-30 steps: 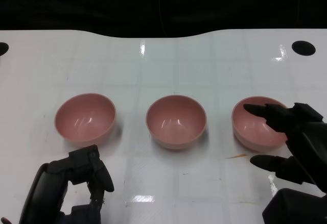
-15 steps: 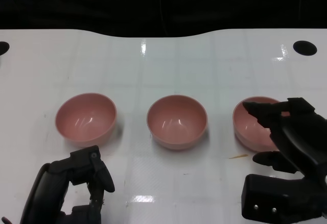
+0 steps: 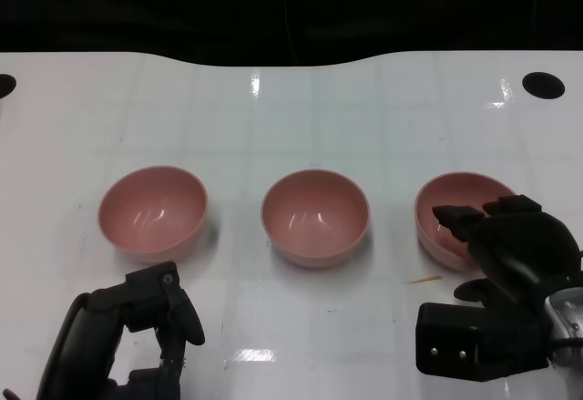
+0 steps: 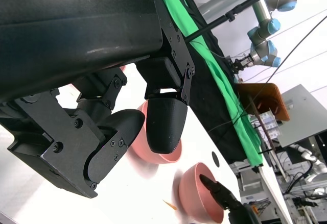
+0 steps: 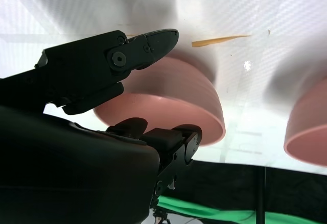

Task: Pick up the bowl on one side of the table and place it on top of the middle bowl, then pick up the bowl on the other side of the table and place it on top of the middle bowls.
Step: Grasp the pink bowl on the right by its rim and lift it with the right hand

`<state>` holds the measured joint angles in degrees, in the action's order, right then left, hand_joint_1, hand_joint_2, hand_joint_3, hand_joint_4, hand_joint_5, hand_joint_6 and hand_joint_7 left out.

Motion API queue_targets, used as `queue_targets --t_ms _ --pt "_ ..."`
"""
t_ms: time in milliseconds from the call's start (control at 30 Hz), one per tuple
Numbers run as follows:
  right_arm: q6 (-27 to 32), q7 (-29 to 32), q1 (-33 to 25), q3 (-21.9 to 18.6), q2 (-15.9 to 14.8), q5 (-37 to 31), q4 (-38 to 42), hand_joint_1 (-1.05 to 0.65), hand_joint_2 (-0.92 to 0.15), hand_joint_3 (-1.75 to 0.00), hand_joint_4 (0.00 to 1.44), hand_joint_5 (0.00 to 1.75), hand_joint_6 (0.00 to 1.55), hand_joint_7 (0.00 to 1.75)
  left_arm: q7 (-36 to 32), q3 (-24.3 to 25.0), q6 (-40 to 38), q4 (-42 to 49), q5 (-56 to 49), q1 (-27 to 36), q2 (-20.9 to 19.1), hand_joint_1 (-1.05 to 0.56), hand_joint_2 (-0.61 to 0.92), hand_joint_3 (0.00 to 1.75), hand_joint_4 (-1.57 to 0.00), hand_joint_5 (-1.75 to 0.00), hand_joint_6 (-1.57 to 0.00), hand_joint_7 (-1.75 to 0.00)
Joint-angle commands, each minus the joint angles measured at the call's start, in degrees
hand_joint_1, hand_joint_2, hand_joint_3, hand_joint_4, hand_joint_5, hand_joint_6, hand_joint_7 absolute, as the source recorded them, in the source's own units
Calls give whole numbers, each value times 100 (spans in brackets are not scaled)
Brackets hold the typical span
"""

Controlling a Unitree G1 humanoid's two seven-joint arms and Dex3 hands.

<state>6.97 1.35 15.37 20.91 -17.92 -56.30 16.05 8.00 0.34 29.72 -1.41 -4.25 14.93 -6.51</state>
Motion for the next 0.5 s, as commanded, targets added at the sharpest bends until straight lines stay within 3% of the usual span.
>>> queue_targets --t_ms 33,167,233,300,367,400,500 --pt "-94 356 289 59 19 170 645 -39 -91 -1 36 27 46 3 -101 32 33 -55 -82 8 -56 -9 30 153 -91 -168 -87 -149" --pt "-436 811 601 157 13 356 1393 -26 -92 -4 69 31 63 7 -141 14 31 -68 -131 -1 -43 -8 29 154 -92 -168 -87 -149" --pt "-800 1199 724 191 -31 469 1718 -24 -92 -7 82 62 83 9 -138 7 60 -46 -108 -1 -41 -8 28 154 -92 -168 -87 -149" --pt "-1045 1466 824 227 -62 539 1956 -23 -92 -11 84 124 108 15 -139 5 111 -15 -103 -5 -47 -7 28 155 -92 -167 -87 -149" --pt "-1222 1672 913 279 -107 534 2098 -23 -92 -13 89 159 119 20 -164 10 125 -7 -143 -6 -49 -6 28 156 -92 -167 -87 -149" --pt "-1310 1795 951 303 -127 520 2156 -23 -92 -14 92 168 123 22 -171 12 125 -5 -147 -4 -46 -7 28 156 -92 -167 -87 -149" --pt "-1563 2152 1056 314 -161 541 2255 -24 -89 -11 94 174 119 19 -150 16 100 -7 -92 0 -39 -6 28 155 -92 -167 -87 -148"
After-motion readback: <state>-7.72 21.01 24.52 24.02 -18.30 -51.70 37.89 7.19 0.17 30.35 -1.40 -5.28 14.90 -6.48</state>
